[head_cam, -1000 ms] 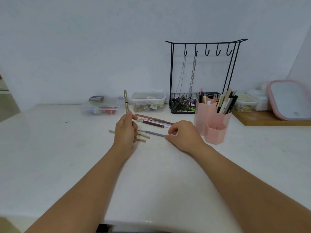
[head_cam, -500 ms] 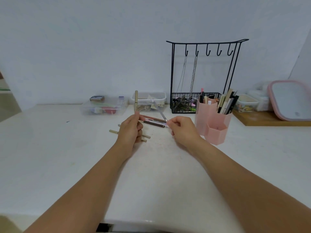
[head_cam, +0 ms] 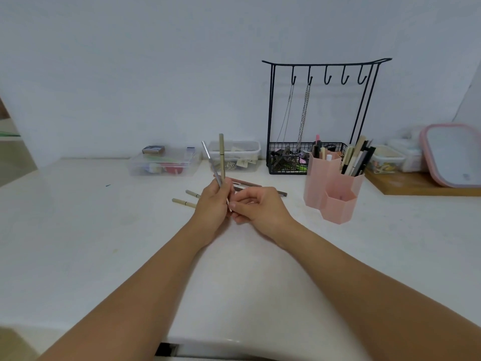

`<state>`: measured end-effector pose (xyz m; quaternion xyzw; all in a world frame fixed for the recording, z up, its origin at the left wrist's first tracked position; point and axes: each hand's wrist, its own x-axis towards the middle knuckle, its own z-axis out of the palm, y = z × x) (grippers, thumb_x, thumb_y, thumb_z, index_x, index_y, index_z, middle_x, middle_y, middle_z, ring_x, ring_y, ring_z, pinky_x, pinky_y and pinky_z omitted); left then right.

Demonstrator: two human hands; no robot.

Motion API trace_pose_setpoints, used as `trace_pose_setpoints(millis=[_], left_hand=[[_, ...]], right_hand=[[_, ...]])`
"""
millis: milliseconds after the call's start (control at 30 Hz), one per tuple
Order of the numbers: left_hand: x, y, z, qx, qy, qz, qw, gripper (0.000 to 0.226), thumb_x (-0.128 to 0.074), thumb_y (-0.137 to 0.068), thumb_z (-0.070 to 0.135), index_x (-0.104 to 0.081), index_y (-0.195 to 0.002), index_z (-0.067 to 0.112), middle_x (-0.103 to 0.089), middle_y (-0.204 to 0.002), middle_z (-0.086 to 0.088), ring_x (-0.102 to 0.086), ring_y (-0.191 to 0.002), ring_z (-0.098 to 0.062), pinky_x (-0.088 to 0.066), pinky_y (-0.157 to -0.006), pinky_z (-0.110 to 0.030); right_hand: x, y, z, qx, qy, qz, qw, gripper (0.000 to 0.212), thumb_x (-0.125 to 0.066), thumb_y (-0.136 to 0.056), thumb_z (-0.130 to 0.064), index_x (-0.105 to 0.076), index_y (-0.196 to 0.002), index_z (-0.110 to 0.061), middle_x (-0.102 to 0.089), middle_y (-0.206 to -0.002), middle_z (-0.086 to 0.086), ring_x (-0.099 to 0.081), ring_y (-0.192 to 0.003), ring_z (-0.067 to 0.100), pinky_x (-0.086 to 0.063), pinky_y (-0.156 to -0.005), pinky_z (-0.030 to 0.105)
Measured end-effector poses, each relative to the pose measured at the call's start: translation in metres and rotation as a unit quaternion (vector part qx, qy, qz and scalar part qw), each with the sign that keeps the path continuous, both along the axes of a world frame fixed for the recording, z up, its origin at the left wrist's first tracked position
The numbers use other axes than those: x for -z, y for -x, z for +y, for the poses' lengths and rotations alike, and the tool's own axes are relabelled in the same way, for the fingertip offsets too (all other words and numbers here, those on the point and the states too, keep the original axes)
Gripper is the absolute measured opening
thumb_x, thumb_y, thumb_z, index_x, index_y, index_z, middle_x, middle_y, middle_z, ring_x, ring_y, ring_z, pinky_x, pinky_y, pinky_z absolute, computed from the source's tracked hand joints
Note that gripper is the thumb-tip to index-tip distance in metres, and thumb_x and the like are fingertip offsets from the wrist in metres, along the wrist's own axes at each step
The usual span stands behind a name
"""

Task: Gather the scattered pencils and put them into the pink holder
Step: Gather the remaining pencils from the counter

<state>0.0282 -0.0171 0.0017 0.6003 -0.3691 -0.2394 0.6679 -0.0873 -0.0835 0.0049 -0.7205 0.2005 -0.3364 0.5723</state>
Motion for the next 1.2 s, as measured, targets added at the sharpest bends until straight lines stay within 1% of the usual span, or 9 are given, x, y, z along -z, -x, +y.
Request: trace_pose_setpoints(millis=[67,167,267,367,533,700,900,1100,1200], left_hand=[[-0.003,0.0,0.0,-0.031,0.013,0.014,0.999,0.034,-0.041,-0.109,0.035,-0.05,-0.081,0.017,-0.052,-0.066,0.0,-0.047,-0.055,-0.016,-0.045,-0.052,-0.03],[-0.01,-0.001,0.003,-0.058,0.028,0.045,0.997,0.034,-0.036,-0.11,0.035,-0.042,-0.081,0.018,-0.045,-0.063,0.001,-0.044,-0.05,-0.012,-0.04,-0.041,-0.024],[-0.012,-0.005,0.006,-0.082,0.036,0.083,0.992,0.033,-0.036,-0.11,0.035,-0.041,-0.081,0.02,-0.037,-0.059,0.004,-0.034,-0.043,-0.008,-0.028,-0.039,-0.02],[-0.011,-0.006,0.006,-0.098,0.034,0.101,0.989,0.032,-0.038,-0.11,0.034,-0.046,-0.082,0.019,-0.036,-0.054,0.007,-0.031,-0.038,-0.004,-0.026,-0.037,-0.018],[-0.011,-0.008,0.006,-0.097,0.03,0.108,0.989,0.032,-0.04,-0.109,0.033,-0.048,-0.082,0.018,-0.037,-0.048,0.01,-0.031,-0.037,-0.004,-0.026,-0.037,-0.018],[-0.01,-0.01,0.006,-0.095,0.029,0.115,0.988,0.031,-0.041,-0.109,0.034,-0.049,-0.083,0.018,-0.038,-0.05,0.009,-0.032,-0.039,-0.005,-0.027,-0.038,-0.019],[-0.008,-0.01,0.007,-0.093,0.023,0.118,0.988,0.03,-0.042,-0.109,0.033,-0.05,-0.084,0.017,-0.038,-0.052,0.007,-0.032,-0.038,-0.005,-0.028,-0.037,-0.018],[-0.008,-0.011,0.005,-0.09,0.017,0.113,0.989,0.03,-0.043,-0.108,0.033,-0.05,-0.084,0.017,-0.038,-0.048,0.01,-0.032,-0.038,-0.006,-0.028,-0.037,-0.018],[-0.009,-0.011,0.005,-0.087,0.012,0.115,0.989,0.029,-0.043,-0.108,0.032,-0.05,-0.084,0.018,-0.039,-0.046,0.011,-0.032,-0.037,-0.005,-0.028,-0.037,-0.018]], right_hand=[[0.002,0.005,-0.016,0.118,0.179,0.043,0.976,0.006,-0.074,-0.086,-0.011,-0.074,-0.092,-0.012,-0.071,-0.082,0.0,-0.064,-0.073,0.011,-0.053,-0.071,0.025],[0.005,0.019,-0.048,0.196,0.363,0.172,0.895,0.038,-0.063,-0.093,-0.032,-0.06,-0.129,-0.023,-0.059,-0.132,-0.002,-0.05,-0.124,0.016,-0.042,-0.101,0.031],[0.013,0.022,-0.064,0.139,0.369,0.321,0.861,0.064,-0.05,-0.095,-0.054,-0.031,-0.152,-0.033,-0.024,-0.162,0.002,-0.016,-0.149,0.026,-0.025,-0.118,0.044],[0.016,0.009,-0.07,0.111,0.359,0.365,0.852,0.07,-0.043,-0.095,-0.061,-0.018,-0.155,-0.037,-0.011,-0.166,0.0,-0.008,-0.152,0.026,-0.016,-0.12,0.054],[0.005,-0.012,-0.081,0.069,0.347,0.434,0.829,0.056,-0.032,-0.1,-0.055,-0.021,-0.154,-0.041,-0.02,-0.164,-0.005,-0.018,-0.15,0.025,-0.009,-0.12,0.058],[0.005,-0.009,-0.067,0.094,0.35,0.344,0.866,0.04,-0.042,-0.103,-0.038,-0.05,-0.142,-0.037,-0.059,-0.138,-0.006,-0.054,-0.121,0.023,-0.044,-0.097,0.036],[0.006,0.003,-0.04,0.135,0.42,0.34,0.831,0.027,-0.047,-0.1,-0.033,-0.069,-0.116,-0.028,-0.07,-0.096,0.001,-0.061,-0.086,0.024,-0.051,-0.072,0.034],[0.004,0.003,-0.038,0.176,0.306,0.26,0.899,0.018,-0.072,-0.086,-0.027,-0.078,-0.102,-0.02,-0.074,-0.094,0.001,-0.065,-0.086,0.021,-0.054,-0.079,0.032],[0.002,0.002,-0.039,0.193,0.252,0.228,0.92,0.007,-0.077,-0.082,-0.019,-0.08,-0.087,-0.017,-0.073,-0.083,0.0,-0.065,-0.076,0.016,-0.05,-0.069,0.025]])
